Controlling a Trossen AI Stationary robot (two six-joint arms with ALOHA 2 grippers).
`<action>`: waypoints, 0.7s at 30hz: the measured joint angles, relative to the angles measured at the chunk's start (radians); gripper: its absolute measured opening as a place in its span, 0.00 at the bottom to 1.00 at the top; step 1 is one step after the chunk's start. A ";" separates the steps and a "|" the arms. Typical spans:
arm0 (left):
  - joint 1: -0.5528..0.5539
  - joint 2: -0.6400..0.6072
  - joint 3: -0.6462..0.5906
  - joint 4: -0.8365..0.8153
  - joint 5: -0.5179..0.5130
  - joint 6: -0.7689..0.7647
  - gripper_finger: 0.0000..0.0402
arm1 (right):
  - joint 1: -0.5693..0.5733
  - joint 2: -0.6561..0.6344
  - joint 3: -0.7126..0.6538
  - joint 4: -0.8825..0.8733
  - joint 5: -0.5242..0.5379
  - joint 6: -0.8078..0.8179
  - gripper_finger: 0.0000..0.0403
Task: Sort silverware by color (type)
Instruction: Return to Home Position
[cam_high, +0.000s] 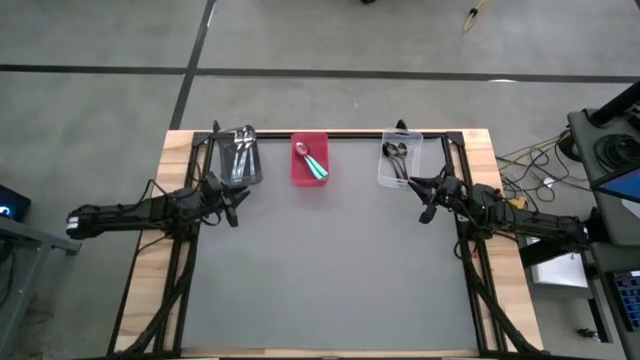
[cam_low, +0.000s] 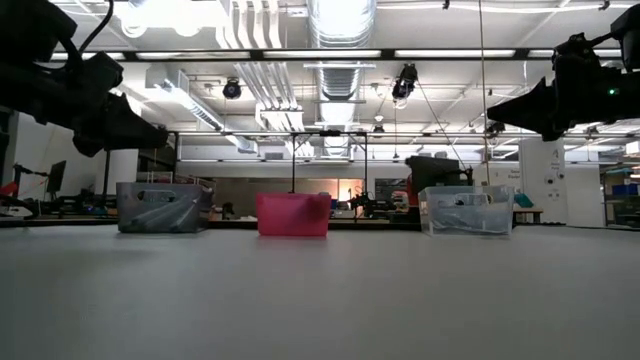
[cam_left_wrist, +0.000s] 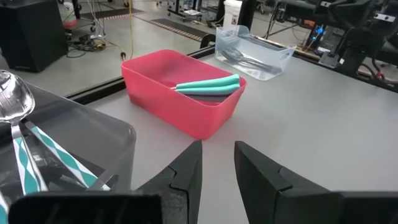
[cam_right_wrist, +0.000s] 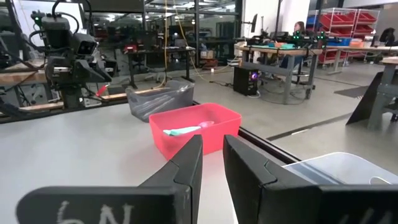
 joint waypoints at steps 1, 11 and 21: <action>0.000 0.001 0.000 0.001 0.000 0.000 0.19 | 0.000 0.000 0.000 0.000 0.000 0.000 0.14; 0.000 0.011 0.002 0.005 0.000 0.000 0.19 | 0.000 0.000 0.000 0.000 0.000 0.000 0.14; 0.000 0.011 0.003 0.006 0.000 0.000 0.19 | 0.000 0.000 0.000 -0.001 0.000 0.000 0.14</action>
